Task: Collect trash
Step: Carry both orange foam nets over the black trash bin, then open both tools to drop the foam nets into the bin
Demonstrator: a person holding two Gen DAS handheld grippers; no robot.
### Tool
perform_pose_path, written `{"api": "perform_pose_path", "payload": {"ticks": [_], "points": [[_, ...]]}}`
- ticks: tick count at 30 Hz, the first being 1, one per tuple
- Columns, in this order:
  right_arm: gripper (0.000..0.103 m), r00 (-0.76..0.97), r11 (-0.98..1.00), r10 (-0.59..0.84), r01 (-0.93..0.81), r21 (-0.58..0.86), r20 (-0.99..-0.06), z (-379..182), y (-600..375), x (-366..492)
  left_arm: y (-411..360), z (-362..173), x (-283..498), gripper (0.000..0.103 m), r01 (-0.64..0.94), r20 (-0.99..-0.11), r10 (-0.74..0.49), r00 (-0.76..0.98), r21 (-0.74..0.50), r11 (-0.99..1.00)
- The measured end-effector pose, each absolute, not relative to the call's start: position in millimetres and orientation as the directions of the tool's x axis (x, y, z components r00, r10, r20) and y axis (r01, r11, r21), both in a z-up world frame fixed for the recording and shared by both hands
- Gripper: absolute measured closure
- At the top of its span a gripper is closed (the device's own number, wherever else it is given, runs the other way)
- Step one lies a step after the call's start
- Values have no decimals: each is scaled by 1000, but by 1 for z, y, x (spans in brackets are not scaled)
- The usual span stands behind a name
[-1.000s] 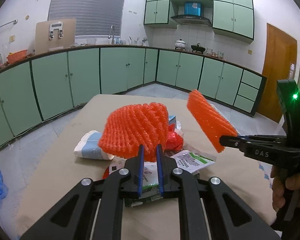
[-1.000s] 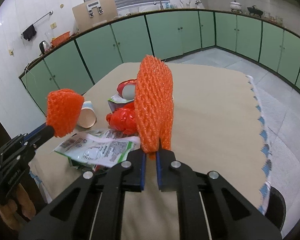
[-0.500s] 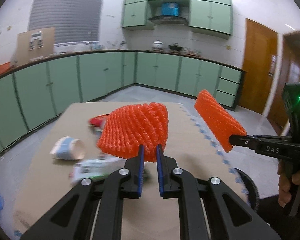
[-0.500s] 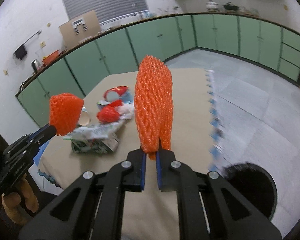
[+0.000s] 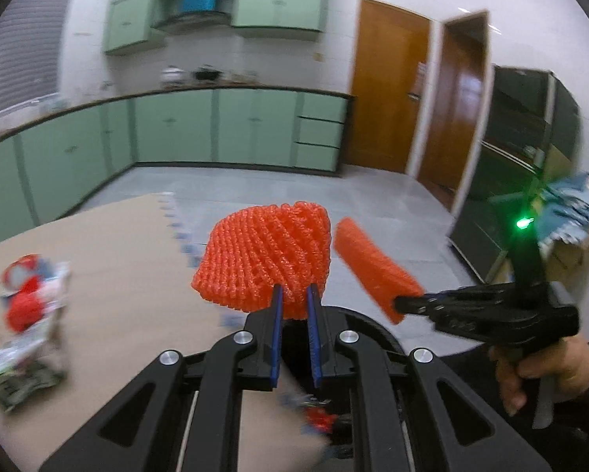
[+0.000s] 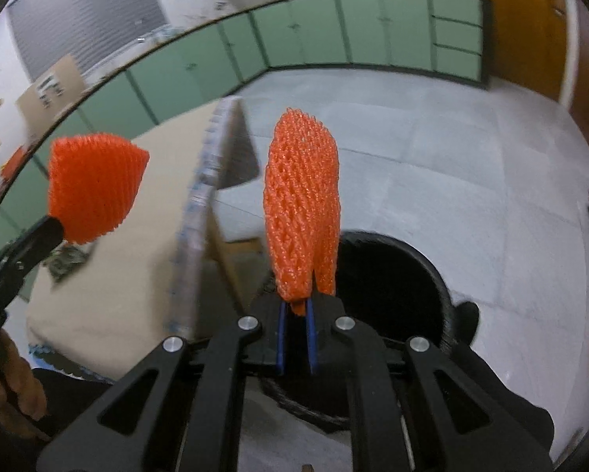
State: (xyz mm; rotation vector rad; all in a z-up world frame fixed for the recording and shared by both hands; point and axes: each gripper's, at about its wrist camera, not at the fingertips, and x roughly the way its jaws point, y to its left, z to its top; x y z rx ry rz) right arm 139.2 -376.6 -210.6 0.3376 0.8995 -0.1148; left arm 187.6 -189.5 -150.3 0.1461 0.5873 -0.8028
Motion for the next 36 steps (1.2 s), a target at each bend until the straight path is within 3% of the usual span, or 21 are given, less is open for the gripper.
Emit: {"api": "perform_pose_path", "payload": {"ticks": [8, 13, 17, 25, 32, 36], "points": [[95, 548, 916, 47, 309, 254, -835, -261, -407, 134, -258, -194, 187, 91, 785, -615, -661, 431, -106, 610], [90, 521, 913, 52, 320, 251, -852, -273, -415, 137, -270, -222, 201, 87, 784, -662, -640, 390, -126, 608], [63, 515, 911, 39, 333, 242, -856, -277, -419, 138, -277, -238, 209, 78, 775, -691, -614, 381, -124, 620], [63, 528, 901, 33, 352, 254, -849, -273, -426, 137, -270, -240, 221, 68, 742, -694, -594, 407, -128, 658], [63, 584, 928, 29, 287, 239, -811, -239, -407, 140, -214, -207, 218, 46, 642, -639, -525, 562, -64, 764], [63, 627, 951, 63, 197, 237, -776, -215, -374, 151, -148, -185, 212, 37, 498, -592, -405, 697, -8, 867]]}}
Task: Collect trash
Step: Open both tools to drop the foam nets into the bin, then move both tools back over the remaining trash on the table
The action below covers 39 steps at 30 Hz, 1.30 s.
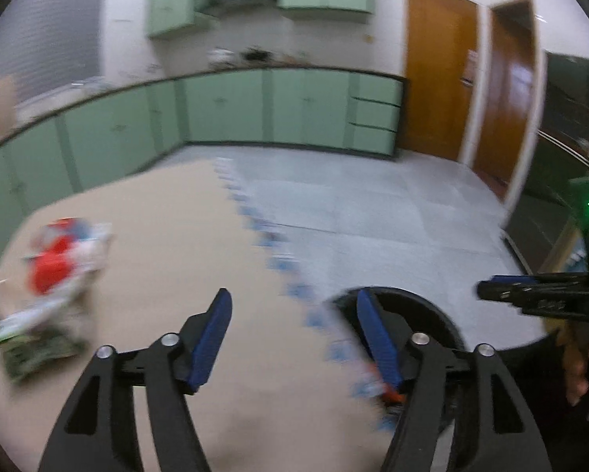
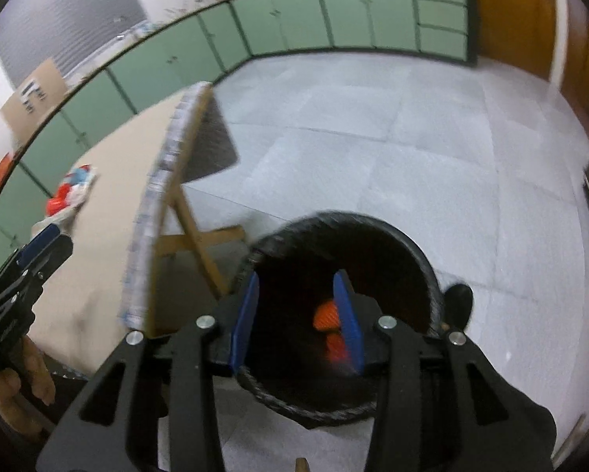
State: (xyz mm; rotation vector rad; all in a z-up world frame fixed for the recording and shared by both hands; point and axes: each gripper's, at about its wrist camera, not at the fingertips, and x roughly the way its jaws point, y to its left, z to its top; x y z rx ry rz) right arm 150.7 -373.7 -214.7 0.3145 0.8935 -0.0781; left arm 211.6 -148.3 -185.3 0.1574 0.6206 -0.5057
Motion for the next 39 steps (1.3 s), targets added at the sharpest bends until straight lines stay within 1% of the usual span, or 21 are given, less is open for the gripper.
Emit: {"api": "perform_pose_path", "payload": {"ticks": [3, 8, 13, 19, 22, 24, 26, 29, 32, 33, 34, 36, 37, 38, 39], "points": [[63, 647, 965, 119, 105, 242, -753, -201, -339, 166, -94, -174, 209, 34, 379, -560, -299, 772, 29, 925], [63, 657, 966, 227, -57, 254, -719, -185, -269, 196, -12, -162, 207, 34, 194, -523, -134, 842, 62, 979], [63, 647, 953, 302, -183, 243, -700, -173, -205, 222, 42, -162, 211, 34, 99, -511, -48, 858, 73, 992], [63, 623, 940, 340, -254, 228, -705, -167, -153, 242, 74, -176, 224, 34, 78, -512, -20, 859, 93, 993], [63, 619, 940, 337, -262, 217, -710, -168, -140, 248, 83, -189, 235, 42, 103, -540, -30, 841, 106, 989], [63, 613, 942, 331, -261, 212, -717, -170, -134, 252, 85, -199, 243, 52, 124, -567, -39, 823, 111, 986], [63, 608, 944, 326, -258, 208, -724, -173, -129, 256, 87, -206, 247, 53, 137, -578, -45, 815, 117, 984], [63, 601, 946, 318, -256, 200, -734, -178, -125, 260, 90, -214, 255, 54, 151, -590, -27, 807, 162, 975], [63, 592, 947, 312, -258, 192, -743, -182, -118, 263, 94, -216, 260, 55, 159, -591, -39, 806, 153, 975], [63, 589, 947, 311, -259, 189, -746, -183, -116, 264, 95, -214, 260, 62, 165, -585, -47, 810, 150, 975], [63, 585, 947, 309, -261, 186, -750, -184, -113, 264, 96, -213, 261, 66, 171, -581, -57, 812, 144, 975], [63, 579, 947, 308, -266, 183, -755, -186, -110, 265, 97, -211, 262, 84, 189, -581, -82, 810, 126, 974], [63, 578, 946, 309, -268, 182, -755, -187, -108, 265, 97, -211, 262, 88, 197, -585, -92, 806, 119, 973], [63, 578, 945, 310, -271, 180, -755, -187, -107, 264, 97, -213, 263, 95, 207, -594, -101, 798, 114, 972], [63, 577, 945, 309, -274, 177, -756, -186, -105, 263, 96, -214, 264, 97, 213, -599, -106, 794, 110, 971]]}}
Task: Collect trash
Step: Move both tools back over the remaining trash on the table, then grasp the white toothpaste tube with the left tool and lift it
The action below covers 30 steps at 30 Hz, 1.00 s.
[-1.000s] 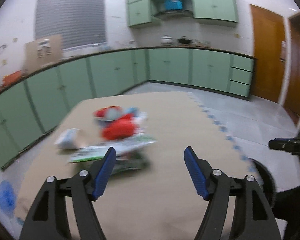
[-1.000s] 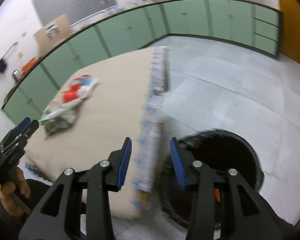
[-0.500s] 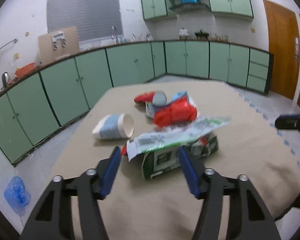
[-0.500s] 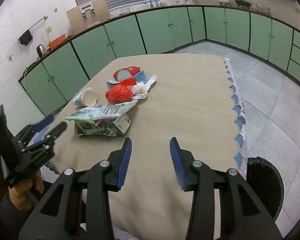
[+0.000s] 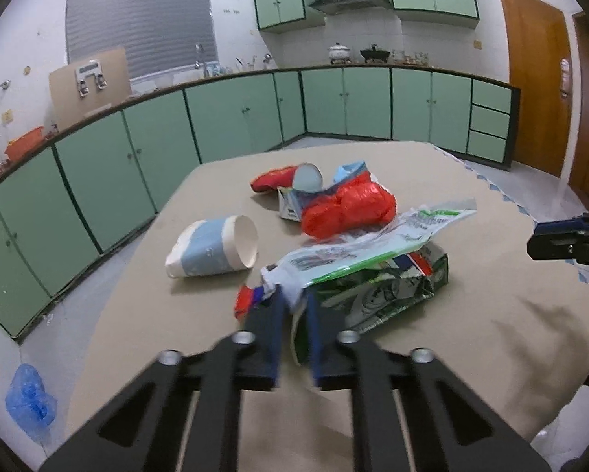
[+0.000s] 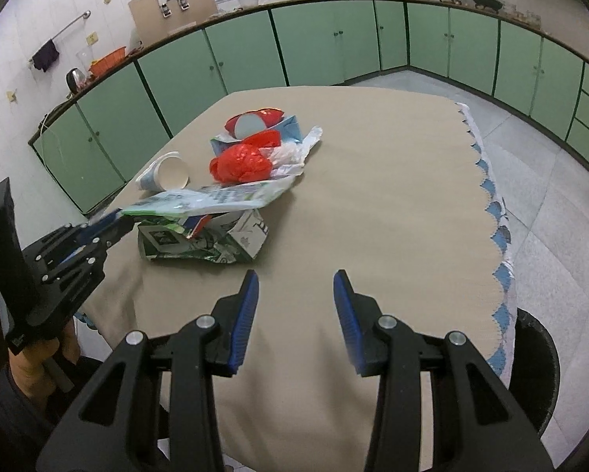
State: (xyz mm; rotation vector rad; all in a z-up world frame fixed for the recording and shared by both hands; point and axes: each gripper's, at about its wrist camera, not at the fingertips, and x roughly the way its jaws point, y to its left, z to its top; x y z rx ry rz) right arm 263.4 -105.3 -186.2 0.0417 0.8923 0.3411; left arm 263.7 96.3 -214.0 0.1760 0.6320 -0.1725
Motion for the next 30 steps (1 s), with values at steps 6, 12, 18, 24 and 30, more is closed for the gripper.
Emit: {"api": "perform_pose_path", "payload": {"ticks": [6, 12, 18, 24, 30], "points": [[63, 583, 946, 309, -274, 176, -752, -183, -105, 262, 92, -210, 255, 99, 242, -588, -146, 796, 88, 966], [63, 587, 945, 312, -270, 183, -747, -180, -110, 260, 92, -200, 246, 102, 231, -561, -156, 813, 64, 971], [63, 581, 931, 348, -309, 196, -736, -177, -98, 257, 110, -178, 233, 102, 161, -523, -130, 842, 14, 987], [63, 571, 910, 396, -351, 222, -719, -173, -74, 259, 144, -162, 226, 102, 50, -492, -61, 869, -37, 998], [63, 551, 892, 430, -384, 240, -716, -177, -44, 267, 184, -159, 224, 102, -74, -485, 38, 874, -57, 996]]}}
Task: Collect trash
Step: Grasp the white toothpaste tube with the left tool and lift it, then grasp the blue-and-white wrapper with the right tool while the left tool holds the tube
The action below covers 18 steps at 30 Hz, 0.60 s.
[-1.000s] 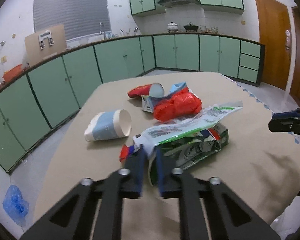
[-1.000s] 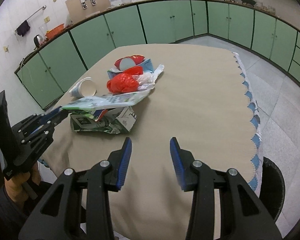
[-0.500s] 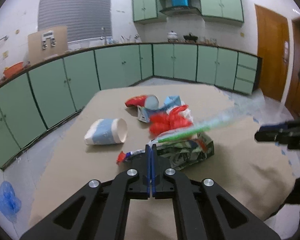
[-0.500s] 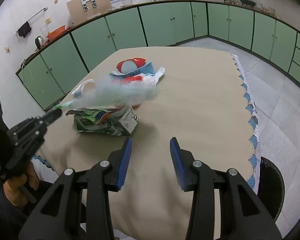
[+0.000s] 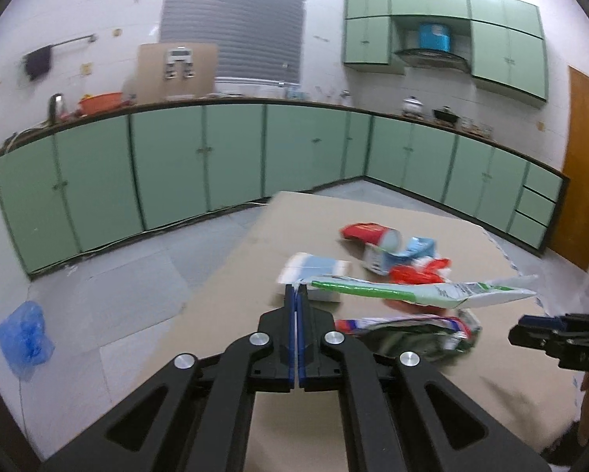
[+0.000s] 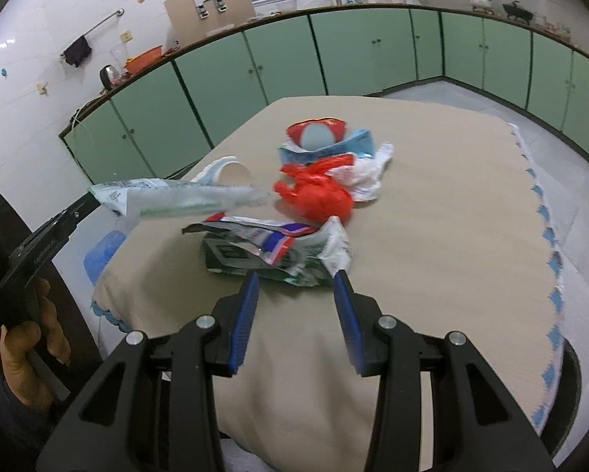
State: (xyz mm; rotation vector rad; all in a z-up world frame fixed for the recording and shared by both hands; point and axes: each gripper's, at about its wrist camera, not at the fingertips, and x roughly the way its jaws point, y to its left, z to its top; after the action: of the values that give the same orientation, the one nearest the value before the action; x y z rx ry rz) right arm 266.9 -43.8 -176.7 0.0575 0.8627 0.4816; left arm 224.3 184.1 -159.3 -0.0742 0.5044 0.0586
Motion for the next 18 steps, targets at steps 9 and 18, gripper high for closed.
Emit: {"api": "perform_pose_path", "payload": {"ticks": [9, 18], "points": [[63, 518, 882, 437, -408, 237, -735, -196, -9, 286, 210, -163, 228, 102, -122, -475, 74, 877, -72, 990], [63, 517, 893, 414, -393, 221, -749, -204, -9, 302, 215, -167, 231, 102, -111, -474, 62, 878, -77, 991]]}}
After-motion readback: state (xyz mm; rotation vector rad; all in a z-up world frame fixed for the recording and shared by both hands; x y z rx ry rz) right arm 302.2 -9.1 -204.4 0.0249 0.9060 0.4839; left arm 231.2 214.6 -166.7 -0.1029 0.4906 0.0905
